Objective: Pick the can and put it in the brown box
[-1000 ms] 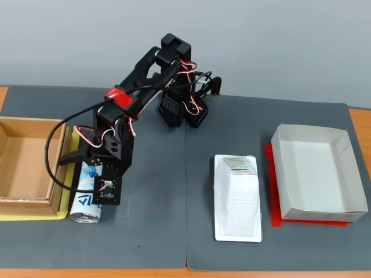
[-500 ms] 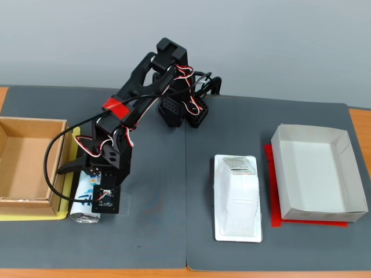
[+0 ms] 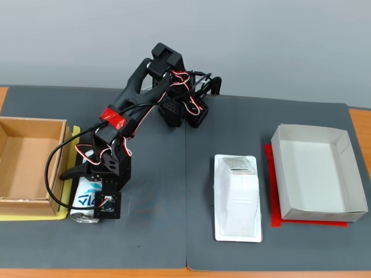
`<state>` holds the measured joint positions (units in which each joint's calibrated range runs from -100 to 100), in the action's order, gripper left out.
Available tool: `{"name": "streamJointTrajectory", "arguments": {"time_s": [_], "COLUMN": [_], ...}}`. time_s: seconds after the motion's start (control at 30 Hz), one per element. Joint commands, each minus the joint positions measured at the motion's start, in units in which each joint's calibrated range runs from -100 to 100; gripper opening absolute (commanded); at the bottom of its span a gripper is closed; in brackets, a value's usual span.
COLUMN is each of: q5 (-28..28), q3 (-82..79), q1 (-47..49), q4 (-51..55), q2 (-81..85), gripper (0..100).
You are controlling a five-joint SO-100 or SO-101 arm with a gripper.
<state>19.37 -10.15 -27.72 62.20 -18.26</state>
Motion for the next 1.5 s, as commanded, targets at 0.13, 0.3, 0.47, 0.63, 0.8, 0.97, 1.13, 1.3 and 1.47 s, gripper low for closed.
{"name": "streamJointTrajectory", "arguments": {"time_s": [0.13, 0.3, 0.47, 0.63, 0.8, 0.97, 1.13, 1.3, 1.47], "q5": [-0.2, -0.2, -0.2, -0.2, -0.1, 0.2, 0.2, 0.1, 0.0], "q3": [2.3, 2.3, 2.3, 2.2, 2.2, 2.2, 2.2, 2.2, 2.2], "q1": [0.2, 0.2, 0.2, 0.2, 0.2, 0.2, 0.1, 0.1, 0.1], "q4": [-0.4, -0.4, -0.4, -0.4, -0.2, -0.4, -0.4, -0.4, -0.4], "q2": [-1.1, -1.1, -1.1, -1.1, -1.2, -1.2, -1.2, -1.2, -1.2], "gripper": [59, 59, 59, 59, 54, 37, 31, 28, 24]}}
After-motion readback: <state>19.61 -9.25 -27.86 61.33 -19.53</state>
